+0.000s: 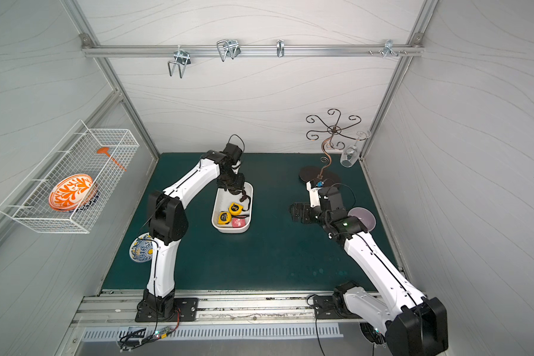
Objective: Take the tape measure out of the storage box
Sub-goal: Pick up the tape measure from the storage box, then place the tape measure at the center of the board.
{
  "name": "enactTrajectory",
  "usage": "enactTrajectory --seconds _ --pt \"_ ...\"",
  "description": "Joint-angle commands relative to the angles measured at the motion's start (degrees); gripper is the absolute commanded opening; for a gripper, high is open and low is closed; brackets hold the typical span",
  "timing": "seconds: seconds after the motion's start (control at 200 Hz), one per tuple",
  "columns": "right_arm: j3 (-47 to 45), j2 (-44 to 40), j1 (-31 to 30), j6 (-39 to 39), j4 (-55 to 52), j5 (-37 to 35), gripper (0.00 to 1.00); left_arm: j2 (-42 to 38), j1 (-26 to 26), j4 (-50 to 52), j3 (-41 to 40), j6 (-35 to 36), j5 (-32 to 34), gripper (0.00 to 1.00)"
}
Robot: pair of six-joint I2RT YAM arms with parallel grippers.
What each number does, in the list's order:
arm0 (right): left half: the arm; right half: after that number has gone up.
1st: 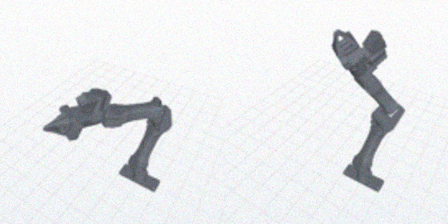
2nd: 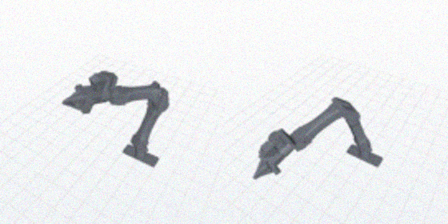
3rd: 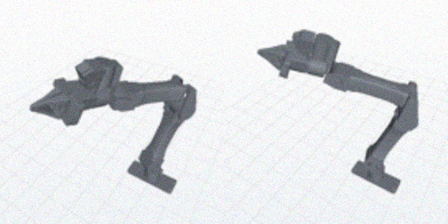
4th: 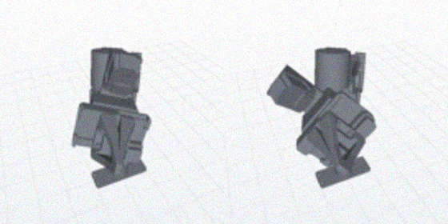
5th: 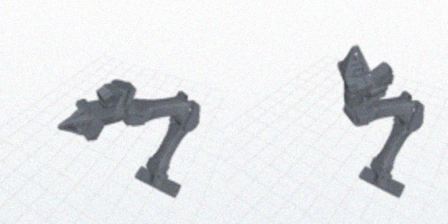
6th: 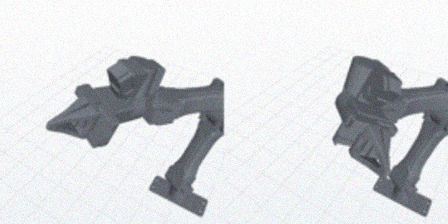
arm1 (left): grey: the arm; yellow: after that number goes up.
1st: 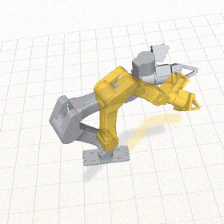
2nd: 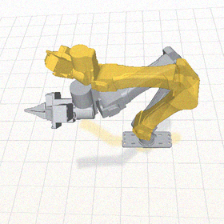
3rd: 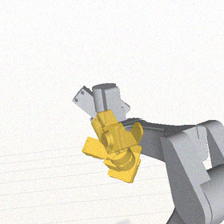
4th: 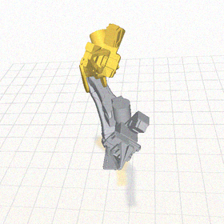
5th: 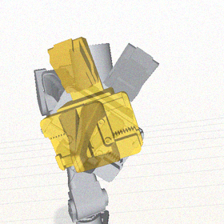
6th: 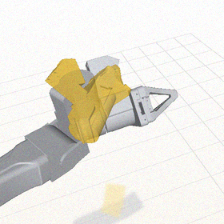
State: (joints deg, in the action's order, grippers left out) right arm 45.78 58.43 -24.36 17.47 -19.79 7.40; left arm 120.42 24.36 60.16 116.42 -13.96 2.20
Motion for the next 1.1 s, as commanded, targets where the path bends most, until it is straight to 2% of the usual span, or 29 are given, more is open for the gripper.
enactTrajectory --seconds 0.0,0.19,0.455,0.655,0.85,1.095 --pt "1.2 0.6 -1.5 1.6 2.8 0.1 0.99 -5.2 -0.2 -0.3 0.4 -4.6 -1.5 0.0" --pt "1.2 0.2 -4.2 3.5 6.9 0.9 0.99 -12.3 -0.2 -5.2 -3.8 -15.3 -7.0 0.0" --pt "-0.5 -1.3 -8.5 6.4 15.8 1.4 0.99 -20.2 0.1 -19.0 -15.3 -38.4 -16.5 0.0" --pt "-0.9 0.4 -12.6 6.4 19.8 -1.9 0.99 -22.7 4.4 -26.6 -20.8 -51.5 -18.8 0.0" --pt "-0.9 2.3 -14.3 6.9 21.9 -3.7 0.99 -22.7 10.0 -30.4 -22.0 -59.0 -18.5 0.0" --pt "-2.6 1.9 -14.3 8.5 24.7 -6.4 0.98 -24.0 13.0 -31.3 -22.3 -62.6 -17.3 0.0"
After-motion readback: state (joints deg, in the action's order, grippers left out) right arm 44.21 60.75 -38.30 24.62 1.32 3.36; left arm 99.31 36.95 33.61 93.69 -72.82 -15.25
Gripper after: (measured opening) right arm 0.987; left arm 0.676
